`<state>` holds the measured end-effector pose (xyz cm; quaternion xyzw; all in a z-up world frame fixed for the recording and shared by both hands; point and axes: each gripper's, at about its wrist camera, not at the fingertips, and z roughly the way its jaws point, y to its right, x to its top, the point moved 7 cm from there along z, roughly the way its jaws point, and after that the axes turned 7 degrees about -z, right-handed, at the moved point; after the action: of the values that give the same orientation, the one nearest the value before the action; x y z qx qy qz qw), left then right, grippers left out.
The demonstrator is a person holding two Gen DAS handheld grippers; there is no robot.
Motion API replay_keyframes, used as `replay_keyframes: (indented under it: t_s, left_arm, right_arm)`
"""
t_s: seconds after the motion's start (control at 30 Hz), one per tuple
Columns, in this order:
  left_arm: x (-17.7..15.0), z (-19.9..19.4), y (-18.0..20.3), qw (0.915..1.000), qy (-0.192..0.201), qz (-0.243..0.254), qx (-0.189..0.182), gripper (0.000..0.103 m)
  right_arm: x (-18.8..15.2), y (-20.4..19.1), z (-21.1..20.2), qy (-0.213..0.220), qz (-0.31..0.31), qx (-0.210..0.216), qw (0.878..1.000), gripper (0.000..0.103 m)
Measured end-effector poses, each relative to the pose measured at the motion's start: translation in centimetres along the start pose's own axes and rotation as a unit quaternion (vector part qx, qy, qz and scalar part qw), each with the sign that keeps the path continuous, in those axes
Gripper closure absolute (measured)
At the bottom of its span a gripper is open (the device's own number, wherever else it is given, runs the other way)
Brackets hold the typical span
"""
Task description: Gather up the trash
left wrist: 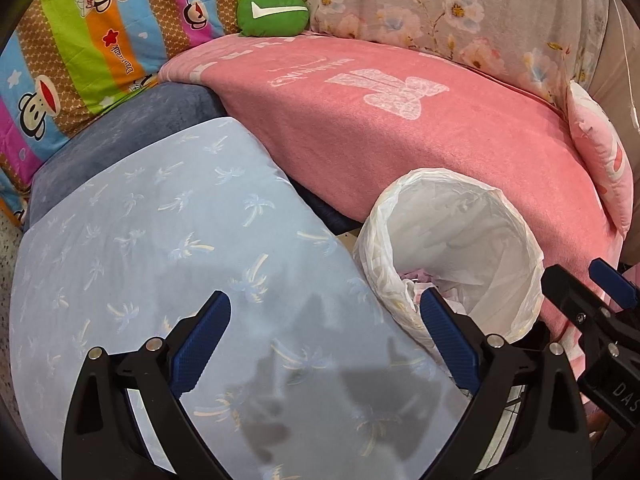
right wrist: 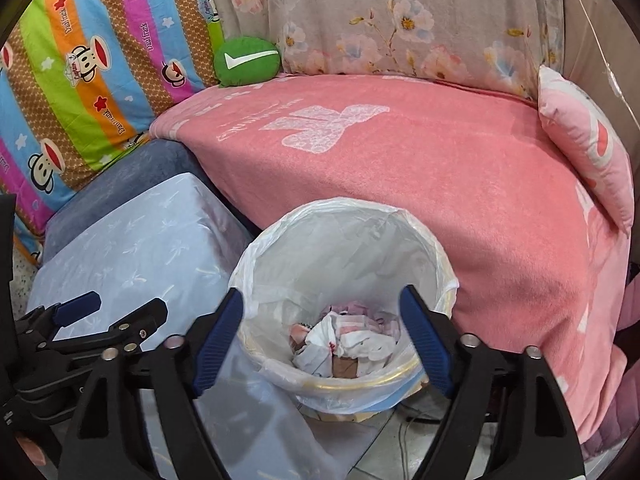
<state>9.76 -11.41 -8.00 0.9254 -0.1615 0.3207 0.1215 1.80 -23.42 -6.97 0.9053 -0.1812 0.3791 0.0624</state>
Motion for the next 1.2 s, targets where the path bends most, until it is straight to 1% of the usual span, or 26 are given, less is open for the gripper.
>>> replay_keyframes:
  t_s: [0.13, 0.37, 0.43, 0.47, 0.67, 0.77, 0.9, 1.2]
  left_arm:
    - [-0.3, -0.3, -0.2, 1.0, 0.001, -0.002, 0.001, 0.012]
    - [-0.7, -0.4, -0.4, 1.0, 0.0, -0.002, 0.003, 0.012]
    - [-1.0, -0.5, -0.3, 1.0, -0.002, -0.002, 0.003, 0.012]
    - [-1.2, -0.4, -0.3, 1.0, -0.004, -0.003, 0.003, 0.012]
    - [-1.6, -0.4, -0.2, 1.0, -0.007, -0.002, 0.003, 0.012]
    - [-1.7, -0.4, -0.2, 0.9999, -0.008, -0.004, 0.008, 0.009]
    - [-1.8, -0.4, -0.2, 0.9999, -0.006, -0.008, 0.007, 0.009]
    - [-2.1, -0.2, 0.5, 0.9998, -0.013, 0.001, 0.013, 0.009]
  right_arm:
    - [-0.3, -0.1, -0.1, -0.009, -0.008, -0.008, 1.0, 0.017]
    - [-1.2, -0.1, -0.3, -0.013, -0.014, -0.019, 1.0, 0.017]
    - [-1.4, -0.1, -0.2, -0.012, -0.012, -0.016, 1.0, 0.013]
    - [-1.5, -0.1, -0.1, -0.012, -0.012, -0.016, 1.0, 0.004]
    - [-1.7, 0.0, -0.2, -0.009, -0.021, -0.03, 0.999, 0.004]
    - [-1.7, 0.2, -0.1, -0.006, -0.025, -0.038, 0.999, 0.004]
    - [-1.7, 0.6, 0.0, -0.005, -0.025, -0.04, 0.999, 0.004]
    - [-1.7, 0.9, -0.1, -0.008, -0.023, -0.044, 0.999, 0.004]
